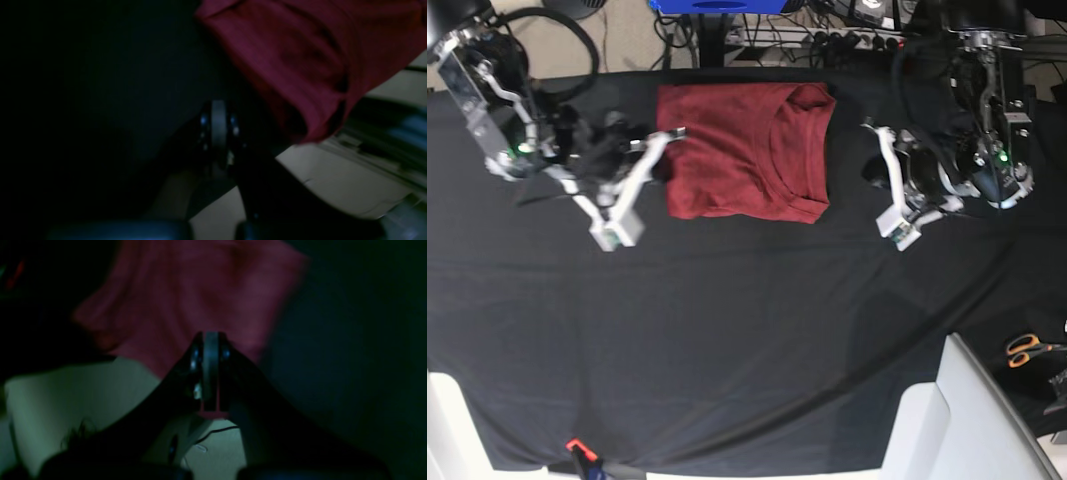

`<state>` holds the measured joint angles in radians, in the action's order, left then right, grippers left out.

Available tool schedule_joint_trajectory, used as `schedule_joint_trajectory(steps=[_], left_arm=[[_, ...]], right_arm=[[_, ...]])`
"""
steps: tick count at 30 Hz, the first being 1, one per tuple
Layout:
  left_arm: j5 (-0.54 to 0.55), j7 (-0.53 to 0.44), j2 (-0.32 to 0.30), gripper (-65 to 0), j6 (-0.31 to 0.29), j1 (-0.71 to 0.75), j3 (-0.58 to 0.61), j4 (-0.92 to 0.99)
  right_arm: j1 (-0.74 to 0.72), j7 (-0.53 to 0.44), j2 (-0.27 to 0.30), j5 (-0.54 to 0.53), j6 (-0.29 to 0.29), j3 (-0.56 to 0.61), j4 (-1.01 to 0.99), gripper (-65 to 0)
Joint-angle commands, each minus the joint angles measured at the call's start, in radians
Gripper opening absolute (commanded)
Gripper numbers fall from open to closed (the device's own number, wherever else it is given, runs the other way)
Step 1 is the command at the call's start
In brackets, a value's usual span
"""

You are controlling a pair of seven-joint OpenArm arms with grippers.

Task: Fold the T-shirt properly
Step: 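Move the left gripper to the shirt's side and press the fabric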

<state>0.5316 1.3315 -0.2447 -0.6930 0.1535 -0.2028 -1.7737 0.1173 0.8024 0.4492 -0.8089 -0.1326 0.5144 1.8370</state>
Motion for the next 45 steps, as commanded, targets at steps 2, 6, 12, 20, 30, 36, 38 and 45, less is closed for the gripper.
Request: schedule_joint_trajectory(steps=[2,6,12,20,30,36,38,45], left_arm=[[0.018,-0.01,0.005,-65.0,-0.005,-0.01,-0.073,0.018],[0.134,-0.01,0.008,-64.5,-0.005,-0.01,-0.211,0.174],[0.394,-0.016,-0.012,-9.1,-0.005,-0.025,-0.243,0.47],[0.54,-0.068,0.011,-3.6,-0.005,-0.021,-0.24,0.582],[0.483,-0.071,0.098,-5.8,-0.005,-0.03,-0.208,0.584],[0.328,-0.137,0.173,-5.9,-0.005,-0.047,-0.2,0.644],[0.295,-0.139,0.187,-5.9,-0.005,-0.062,-0.2,0.691],[0.249,-0.142,0.219,-14.6,-0.005,-0.107,-0.179,0.765]], right_arm=[[0.014,-0.011,0.004,-0.014,0.011,-0.035,0.025,-65.0],[0.048,-0.011,0.004,-0.014,0.012,-0.044,0.019,-65.0],[0.065,-0.011,0.006,-0.013,0.012,-0.04,0.017,-65.0],[0.066,-0.007,0.009,-0.013,0.012,-0.04,0.011,-65.0],[0.06,-0.011,0.006,-0.011,0.015,-0.038,-0.047,-65.0],[0.06,-0.013,0.006,-0.011,0.015,-0.04,-0.046,-65.0],[0.06,-0.013,0.006,-0.011,0.015,-0.04,-0.046,-65.0],[0.061,-0.013,0.009,-0.011,0.015,-0.044,-0.046,-65.0]])
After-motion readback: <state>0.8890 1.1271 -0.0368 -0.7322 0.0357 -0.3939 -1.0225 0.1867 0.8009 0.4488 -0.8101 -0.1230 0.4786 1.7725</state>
